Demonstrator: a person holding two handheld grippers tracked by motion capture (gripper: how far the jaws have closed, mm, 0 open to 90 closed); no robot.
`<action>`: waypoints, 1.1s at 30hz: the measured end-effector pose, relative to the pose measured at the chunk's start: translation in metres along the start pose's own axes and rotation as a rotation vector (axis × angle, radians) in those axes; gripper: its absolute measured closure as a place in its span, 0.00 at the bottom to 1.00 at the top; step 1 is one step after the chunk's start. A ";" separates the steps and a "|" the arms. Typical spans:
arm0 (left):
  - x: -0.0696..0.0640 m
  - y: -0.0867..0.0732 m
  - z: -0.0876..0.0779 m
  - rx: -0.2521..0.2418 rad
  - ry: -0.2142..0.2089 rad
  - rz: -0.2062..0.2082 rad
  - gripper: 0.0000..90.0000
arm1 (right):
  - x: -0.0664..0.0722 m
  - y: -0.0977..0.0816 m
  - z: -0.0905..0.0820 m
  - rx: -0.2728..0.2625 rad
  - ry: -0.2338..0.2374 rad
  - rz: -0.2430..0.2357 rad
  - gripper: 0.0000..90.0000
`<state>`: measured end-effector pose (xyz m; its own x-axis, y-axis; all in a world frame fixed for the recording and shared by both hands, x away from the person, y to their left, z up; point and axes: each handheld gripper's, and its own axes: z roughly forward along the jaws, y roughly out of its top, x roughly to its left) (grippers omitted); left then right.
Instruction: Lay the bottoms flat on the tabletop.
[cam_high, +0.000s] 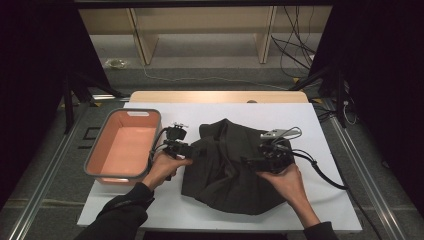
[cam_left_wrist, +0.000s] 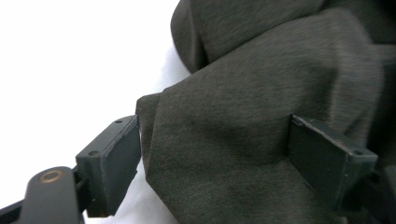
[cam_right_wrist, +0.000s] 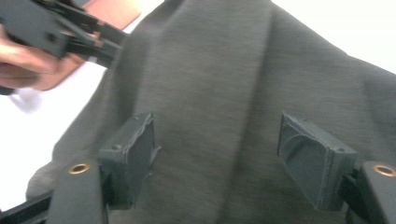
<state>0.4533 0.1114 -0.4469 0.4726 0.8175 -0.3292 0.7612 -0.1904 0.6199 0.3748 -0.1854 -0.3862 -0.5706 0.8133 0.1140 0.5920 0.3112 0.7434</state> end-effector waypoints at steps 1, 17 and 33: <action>0.002 -0.001 0.003 0.009 -0.007 -0.008 0.19 | 0.002 0.000 0.001 0.004 0.012 -0.001 0.31; -0.011 -0.012 0.003 0.024 -0.151 0.079 0.94 | 0.003 -0.009 0.012 0.074 -0.031 -0.036 0.96; -0.016 -0.015 -0.019 -0.017 -0.153 0.151 0.94 | -0.107 -0.051 -0.039 0.032 -0.301 0.206 0.98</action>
<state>0.4259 0.1118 -0.4371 0.6438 0.6880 -0.3349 0.6695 -0.2944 0.6820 0.3838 -0.3076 -0.4107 -0.2477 0.9672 0.0566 0.6972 0.1374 0.7036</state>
